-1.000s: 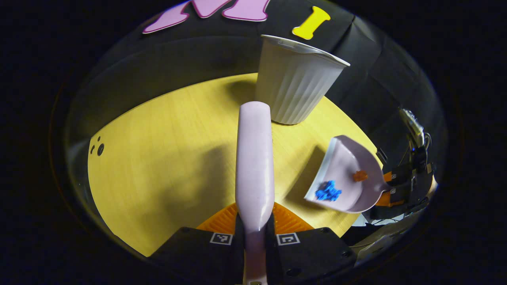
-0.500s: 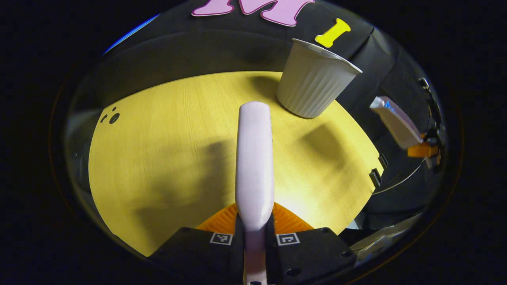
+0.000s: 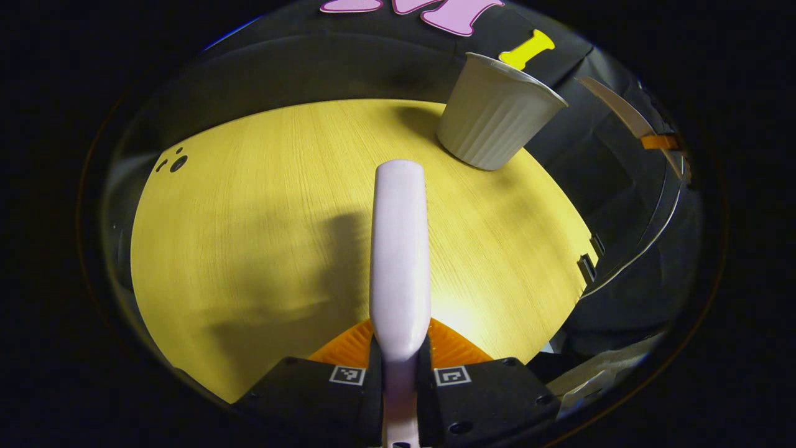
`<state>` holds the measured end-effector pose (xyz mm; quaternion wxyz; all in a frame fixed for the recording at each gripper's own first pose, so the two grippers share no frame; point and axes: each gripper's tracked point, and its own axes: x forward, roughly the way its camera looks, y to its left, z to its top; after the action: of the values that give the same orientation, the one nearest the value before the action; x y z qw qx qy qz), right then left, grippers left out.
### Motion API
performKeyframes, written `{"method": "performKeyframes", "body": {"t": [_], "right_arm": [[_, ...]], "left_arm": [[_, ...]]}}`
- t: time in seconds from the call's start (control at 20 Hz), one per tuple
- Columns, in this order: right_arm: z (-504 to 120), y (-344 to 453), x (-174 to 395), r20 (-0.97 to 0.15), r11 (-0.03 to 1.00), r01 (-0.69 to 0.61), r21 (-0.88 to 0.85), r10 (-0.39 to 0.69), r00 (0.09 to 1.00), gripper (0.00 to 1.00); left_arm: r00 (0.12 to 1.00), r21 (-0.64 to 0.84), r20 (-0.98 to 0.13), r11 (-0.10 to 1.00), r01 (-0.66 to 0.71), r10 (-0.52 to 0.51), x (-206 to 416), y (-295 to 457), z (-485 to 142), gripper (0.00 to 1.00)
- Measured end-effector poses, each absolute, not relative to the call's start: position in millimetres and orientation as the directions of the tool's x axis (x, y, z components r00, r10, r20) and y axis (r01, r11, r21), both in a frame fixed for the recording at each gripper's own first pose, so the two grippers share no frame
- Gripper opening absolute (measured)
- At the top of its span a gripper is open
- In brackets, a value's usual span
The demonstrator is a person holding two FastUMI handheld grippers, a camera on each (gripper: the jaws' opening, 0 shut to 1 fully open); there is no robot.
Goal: Pick up the small broom and dustpan from the desktop, sweep the trash into the dustpan with the broom, and then empty the trash into the garbage bin.
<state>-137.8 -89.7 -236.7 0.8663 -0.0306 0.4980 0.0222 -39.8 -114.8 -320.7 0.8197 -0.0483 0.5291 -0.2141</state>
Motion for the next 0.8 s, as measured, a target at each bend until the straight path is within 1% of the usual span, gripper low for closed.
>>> {"method": "performKeyframes", "body": {"t": [0.15,0.25,0.3,0.35,0.4,0.55,0.65,0.8], "right_arm": [[-226,-97,-134,-0.868,0.985,-0.105,-0.135,-0.067,0.492,0.36],[-216,-104,-127,-0.87,0.966,-0.149,-0.212,-0.117,0.479,0.36],[-211,-108,-124,-0.871,0.954,-0.173,-0.244,-0.137,0.472,0.36],[-207,-114,-119,-0.873,0.94,-0.202,-0.274,-0.155,0.462,0.35],[-204,-117,-117,-0.876,0.925,-0.231,-0.303,-0.174,0.451,0.36],[-199,-125,-105,-0.882,0.856,-0.338,-0.392,-0.244,0.404,0.35],[-195,-129,-102,-0.891,0.808,-0.417,-0.416,-0.27,0.366,0.34],[-193,-134,-95,-0.889,0.741,-0.499,-0.451,-0.319,0.33,0.34]], "left_arm": [[0.347,-0.309,-0.848,0.905,0.293,-0.402,-41,-114,-321,0.24],[0.344,-0.315,-0.848,0.906,0.283,-0.402,-41,-112,-321,0.24],[0.344,-0.318,-0.848,0.907,0.277,-0.403,-43,-109,-325,0.26],[0.343,-0.322,-0.848,0.907,0.271,-0.403,-43,-107,-328,0.24],[0.342,-0.327,-0.848,0.907,0.265,-0.405,-43,-104,-330,0.24],[0.34,-0.336,-0.848,0.908,0.25,-0.407,-44,-98,-335,0.24],[0.343,-0.34,-0.847,0.909,0.24,-0.407,-43,-98,-336,0.24],[0.346,-0.344,-0.845,0.91,0.231,-0.407,-44,-95,-339,0.24]]}}
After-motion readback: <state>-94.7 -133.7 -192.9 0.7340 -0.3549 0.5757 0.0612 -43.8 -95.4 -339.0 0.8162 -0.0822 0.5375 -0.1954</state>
